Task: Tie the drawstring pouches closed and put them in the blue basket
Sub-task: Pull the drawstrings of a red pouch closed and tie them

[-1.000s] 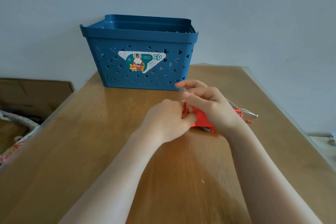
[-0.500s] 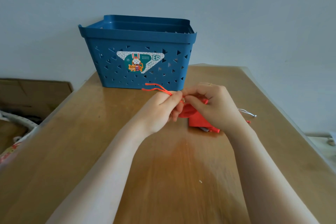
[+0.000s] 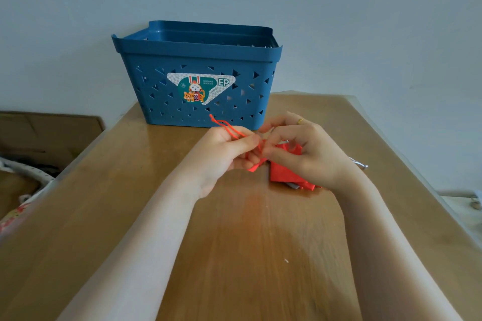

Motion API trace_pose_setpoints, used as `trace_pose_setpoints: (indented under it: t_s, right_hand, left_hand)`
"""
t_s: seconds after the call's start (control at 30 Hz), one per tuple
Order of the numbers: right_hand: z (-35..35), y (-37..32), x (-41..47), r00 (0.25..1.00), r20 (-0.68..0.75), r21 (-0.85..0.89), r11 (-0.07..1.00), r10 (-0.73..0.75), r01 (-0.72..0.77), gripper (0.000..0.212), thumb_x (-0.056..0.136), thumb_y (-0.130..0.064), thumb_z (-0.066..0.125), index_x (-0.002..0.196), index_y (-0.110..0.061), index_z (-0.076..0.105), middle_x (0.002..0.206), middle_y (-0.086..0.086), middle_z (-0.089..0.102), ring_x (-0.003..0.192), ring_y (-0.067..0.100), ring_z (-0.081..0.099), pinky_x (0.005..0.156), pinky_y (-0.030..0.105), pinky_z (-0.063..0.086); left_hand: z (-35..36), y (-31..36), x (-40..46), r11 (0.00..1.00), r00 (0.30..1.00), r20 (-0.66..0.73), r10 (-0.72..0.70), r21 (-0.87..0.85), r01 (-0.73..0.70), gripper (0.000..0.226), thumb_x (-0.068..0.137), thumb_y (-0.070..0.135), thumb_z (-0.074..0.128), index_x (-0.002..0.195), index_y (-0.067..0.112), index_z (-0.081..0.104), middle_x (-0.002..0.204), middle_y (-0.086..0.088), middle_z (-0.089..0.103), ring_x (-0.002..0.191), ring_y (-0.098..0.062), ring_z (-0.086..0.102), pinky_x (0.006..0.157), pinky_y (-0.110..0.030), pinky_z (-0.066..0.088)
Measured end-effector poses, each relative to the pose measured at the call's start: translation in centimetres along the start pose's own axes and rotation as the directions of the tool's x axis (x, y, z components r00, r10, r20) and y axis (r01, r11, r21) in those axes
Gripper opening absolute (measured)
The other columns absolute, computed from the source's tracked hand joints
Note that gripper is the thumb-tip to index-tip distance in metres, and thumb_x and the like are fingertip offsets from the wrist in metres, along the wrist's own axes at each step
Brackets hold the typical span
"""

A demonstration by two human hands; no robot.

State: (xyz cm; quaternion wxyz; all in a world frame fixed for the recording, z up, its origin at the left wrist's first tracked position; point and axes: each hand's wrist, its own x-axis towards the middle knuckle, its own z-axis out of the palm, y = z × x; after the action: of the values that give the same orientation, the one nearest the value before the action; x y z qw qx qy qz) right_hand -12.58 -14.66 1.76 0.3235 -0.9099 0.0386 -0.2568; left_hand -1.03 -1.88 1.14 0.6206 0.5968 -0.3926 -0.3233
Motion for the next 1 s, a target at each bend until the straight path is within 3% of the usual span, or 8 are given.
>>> trace_pose_setpoints:
  t_s: [0.07,0.17,0.33,0.43,0.57,0.7,0.83,1.0]
  right_hand:
    - [0.0,-0.4,0.0,0.999,-0.026,0.144,0.989,0.025,-0.021,0.023,0.086,-0.019,0.049,0.069,-0.017,0.065,0.093,-0.006,0.062,0.091,0.002,0.058,0.075,0.012,0.042]
    - [0.0,-0.7,-0.2,0.996,-0.012,0.345,0.935,0.089,-0.079,0.019,0.091,0.000,0.045,0.088,-0.012,0.060,0.090,-0.004,0.065,0.074,-0.002,0.061,0.065,0.009,0.044]
    - [0.0,-0.7,-0.4,0.990,0.105,0.286,0.951,0.093,-0.119,0.022,0.090,0.007,0.052,0.098,-0.007,0.066,0.080,-0.005,0.071,0.070,0.001,0.066,0.066,0.011,0.046]
    - [-0.2,-0.7,-0.2,0.984,0.061,0.240,0.954,0.169,-0.179,0.015,0.091,-0.003,0.055,0.096,-0.005,0.069,0.076,0.002,0.071,0.057,-0.001,0.063,0.055,0.008,0.044]
    - [-0.3,-0.4,-0.1,0.970,-0.036,0.125,0.964,0.241,-0.235,0.012,0.086,-0.009,0.060,0.084,-0.015,0.070,0.076,-0.002,0.072,0.071,0.008,0.066,0.071,0.022,0.050]
    - [-0.5,-0.8,-0.1,0.960,-0.071,0.213,0.944,0.272,-0.252,0.015,0.086,-0.002,0.057,0.084,-0.011,0.069,0.080,0.004,0.072,0.072,0.010,0.063,0.071,0.024,0.050]
    - [-0.5,-1.3,-0.1,0.964,-0.022,0.277,0.928,0.264,-0.248,0.015,0.087,-0.002,0.056,0.087,-0.010,0.069,0.082,0.005,0.073,0.074,0.014,0.066,0.072,0.025,0.052]
    - [0.5,-1.7,0.1,0.953,0.048,0.267,0.916,0.299,-0.300,0.022,0.094,-0.013,0.050,0.090,0.001,0.067,0.079,0.018,0.067,0.044,0.003,0.051,0.039,0.009,0.036]
  left_hand:
    - [-0.2,0.3,-0.2,1.000,0.998,0.063,0.002,0.030,-0.004,0.021,0.091,0.006,0.053,0.074,0.005,0.065,0.065,0.000,0.065,0.061,-0.010,0.057,0.058,-0.017,0.048]
    - [-0.3,0.5,-0.4,0.999,0.994,0.106,0.029,0.019,-0.031,0.014,0.084,0.013,0.059,0.077,0.004,0.067,0.069,-0.001,0.068,0.063,-0.010,0.060,0.059,-0.017,0.049]
    - [-0.1,0.8,-0.5,0.994,0.996,0.075,0.052,-0.099,-0.045,0.016,0.073,0.017,0.061,0.074,0.003,0.069,0.067,-0.005,0.068,0.056,-0.009,0.059,0.047,-0.015,0.042]
    - [0.2,0.6,-0.3,0.996,1.000,-0.007,0.009,-0.090,-0.009,0.010,0.079,0.012,0.062,0.077,0.006,0.069,0.067,0.001,0.068,0.060,-0.005,0.058,0.057,-0.015,0.047]
    - [0.2,0.5,0.0,0.993,0.991,-0.127,0.052,0.112,-0.038,0.003,0.078,0.013,0.069,0.080,0.013,0.072,0.070,0.010,0.069,0.073,-0.002,0.063,0.070,-0.013,0.047]
    - [-0.2,0.5,-0.2,0.954,0.969,-0.181,0.170,0.276,-0.116,0.014,0.083,0.012,0.068,0.081,0.025,0.074,0.077,0.011,0.073,0.074,0.000,0.064,0.070,-0.015,0.049]
    - [0.1,0.0,0.1,0.923,0.933,-0.234,0.272,0.338,-0.185,0.013,0.084,0.008,0.066,0.086,0.016,0.076,0.077,0.005,0.074,0.073,-0.003,0.066,0.073,-0.018,0.050]
    - [0.4,-0.9,0.8,0.747,0.801,-0.301,0.517,0.616,-0.251,0.018,0.080,0.002,0.067,0.091,0.014,0.076,0.080,0.013,0.062,0.072,0.011,0.057,0.067,-0.004,0.039]
